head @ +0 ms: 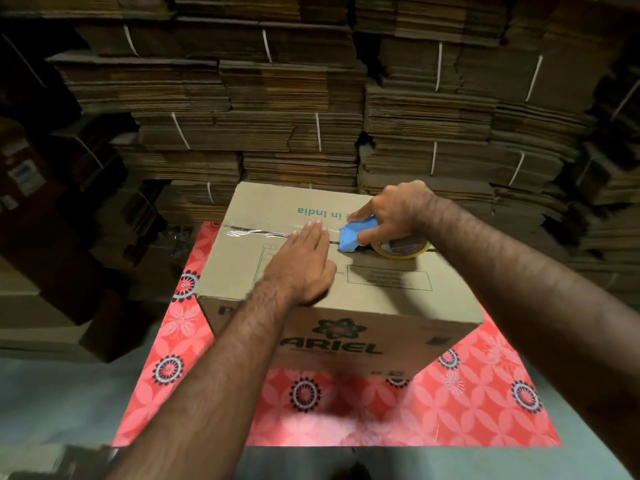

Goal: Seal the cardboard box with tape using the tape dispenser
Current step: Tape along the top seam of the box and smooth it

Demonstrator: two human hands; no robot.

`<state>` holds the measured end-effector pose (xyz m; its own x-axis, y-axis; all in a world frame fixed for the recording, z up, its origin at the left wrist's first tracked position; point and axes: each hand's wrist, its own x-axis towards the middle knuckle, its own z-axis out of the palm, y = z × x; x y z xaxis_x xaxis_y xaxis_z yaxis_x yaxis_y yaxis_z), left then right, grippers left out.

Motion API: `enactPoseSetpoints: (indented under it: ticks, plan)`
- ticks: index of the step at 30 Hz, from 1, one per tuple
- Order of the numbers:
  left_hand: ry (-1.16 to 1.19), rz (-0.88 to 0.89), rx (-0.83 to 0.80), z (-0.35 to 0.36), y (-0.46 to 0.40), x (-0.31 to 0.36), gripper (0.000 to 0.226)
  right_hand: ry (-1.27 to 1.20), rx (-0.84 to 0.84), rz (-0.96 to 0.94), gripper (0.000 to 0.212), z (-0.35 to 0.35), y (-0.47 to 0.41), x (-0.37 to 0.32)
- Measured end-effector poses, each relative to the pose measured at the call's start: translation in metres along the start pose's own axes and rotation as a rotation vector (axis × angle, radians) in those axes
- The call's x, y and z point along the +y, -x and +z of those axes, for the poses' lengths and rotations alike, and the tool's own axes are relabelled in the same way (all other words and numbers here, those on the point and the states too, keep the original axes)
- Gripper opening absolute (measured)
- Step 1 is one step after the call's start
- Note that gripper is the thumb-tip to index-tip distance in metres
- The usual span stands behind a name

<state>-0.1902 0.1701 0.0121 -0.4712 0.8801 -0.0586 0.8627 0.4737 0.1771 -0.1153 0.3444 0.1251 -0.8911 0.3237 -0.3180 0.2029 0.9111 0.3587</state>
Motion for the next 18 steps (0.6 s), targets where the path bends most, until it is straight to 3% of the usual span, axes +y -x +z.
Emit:
enactPoseSetpoints:
  ticks: [9, 18]
  plan:
    - [-0.126, -0.068, -0.039, 0.007, -0.006, 0.011, 0.066, -0.019, 0.111, -0.102, 0.064, 0.012, 0.001, 0.020]
    - [-0.164, -0.088, -0.049, 0.004, -0.003, 0.015, 0.065, -0.079, 0.105, -0.129, 0.061, 0.043, 0.041, 0.094]
